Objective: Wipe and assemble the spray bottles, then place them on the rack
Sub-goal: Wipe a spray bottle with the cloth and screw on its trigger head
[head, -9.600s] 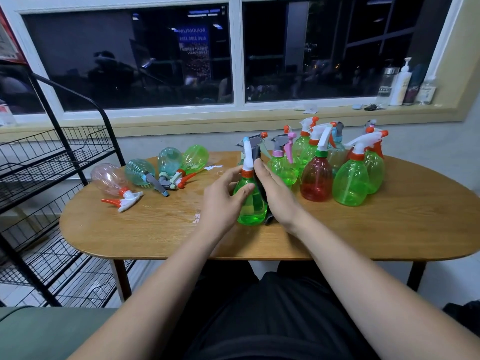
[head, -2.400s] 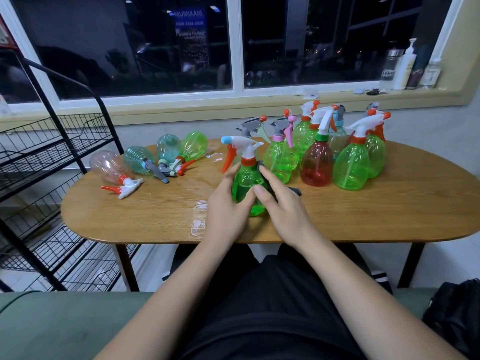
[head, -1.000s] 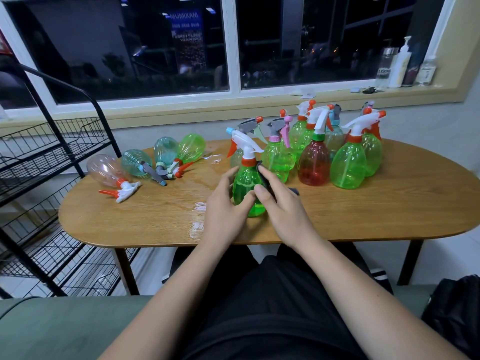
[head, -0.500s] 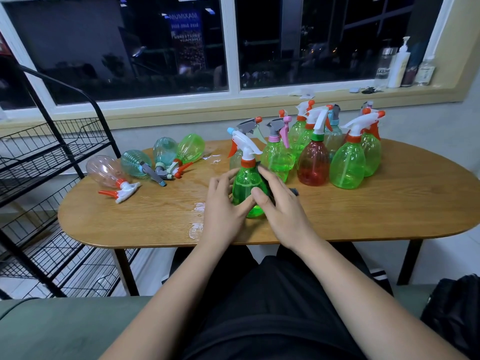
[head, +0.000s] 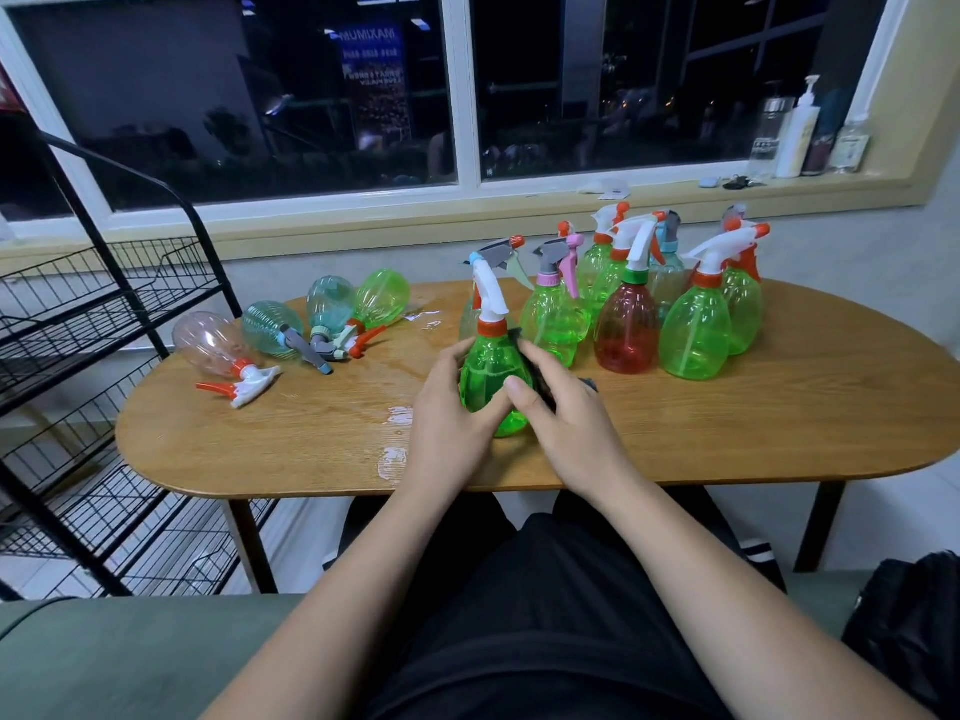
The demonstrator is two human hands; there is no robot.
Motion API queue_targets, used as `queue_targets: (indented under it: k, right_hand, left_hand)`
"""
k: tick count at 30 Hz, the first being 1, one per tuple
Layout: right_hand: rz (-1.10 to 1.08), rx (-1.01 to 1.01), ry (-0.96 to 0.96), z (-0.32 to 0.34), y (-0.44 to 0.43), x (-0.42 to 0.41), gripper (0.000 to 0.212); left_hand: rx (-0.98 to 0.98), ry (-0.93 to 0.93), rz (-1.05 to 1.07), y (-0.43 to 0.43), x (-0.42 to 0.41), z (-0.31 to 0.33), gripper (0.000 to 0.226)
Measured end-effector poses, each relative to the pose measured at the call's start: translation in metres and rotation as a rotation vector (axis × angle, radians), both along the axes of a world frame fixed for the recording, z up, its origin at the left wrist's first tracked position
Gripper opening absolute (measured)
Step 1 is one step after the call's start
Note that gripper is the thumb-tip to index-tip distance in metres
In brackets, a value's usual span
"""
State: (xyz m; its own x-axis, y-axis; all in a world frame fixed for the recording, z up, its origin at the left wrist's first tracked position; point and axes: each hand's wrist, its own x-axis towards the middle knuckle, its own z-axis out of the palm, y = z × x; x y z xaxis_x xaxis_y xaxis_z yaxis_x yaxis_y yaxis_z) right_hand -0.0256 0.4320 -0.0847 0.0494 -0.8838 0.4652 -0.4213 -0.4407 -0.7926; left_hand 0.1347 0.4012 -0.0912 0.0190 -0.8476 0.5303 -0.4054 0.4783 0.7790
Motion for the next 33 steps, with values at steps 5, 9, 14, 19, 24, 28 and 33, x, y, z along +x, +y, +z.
queue_targets:
  k: [5,9,14,19,24,28,33]
  right_hand:
    - [0.022,0.003,0.020,0.000,0.000,0.000,0.063]
    - [-0.059,0.152,0.043,-0.002,-0.008,-0.001,0.067]
    - [-0.054,0.123,0.008,0.001,-0.005,0.000,0.070]
    - [0.034,-0.010,0.009,0.002,0.004,-0.001,0.060]
    - [0.018,0.051,0.021,0.003,0.000,-0.002,0.064]
    - [-0.072,0.191,0.027,0.007,0.000,-0.001,0.058]
    - [-0.079,0.192,-0.072,0.006,-0.003,-0.003,0.044]
  left_hand:
    - [-0.035,-0.056,0.035,-0.004,0.002,-0.004,0.070]
    - [-0.026,-0.050,0.037,-0.001,0.002,-0.002,0.074]
    - [-0.008,-0.022,0.045,0.000,0.001,-0.001,0.077]
    - [0.051,-0.019,-0.013,0.006,-0.001,0.005,0.071]
    - [-0.015,-0.069,-0.003,0.002,0.000,0.003,0.069]
    - [0.005,-0.068,0.023,0.002,0.001,0.001,0.072]
    - [0.038,-0.063,0.008,0.004,-0.001,0.004,0.078]
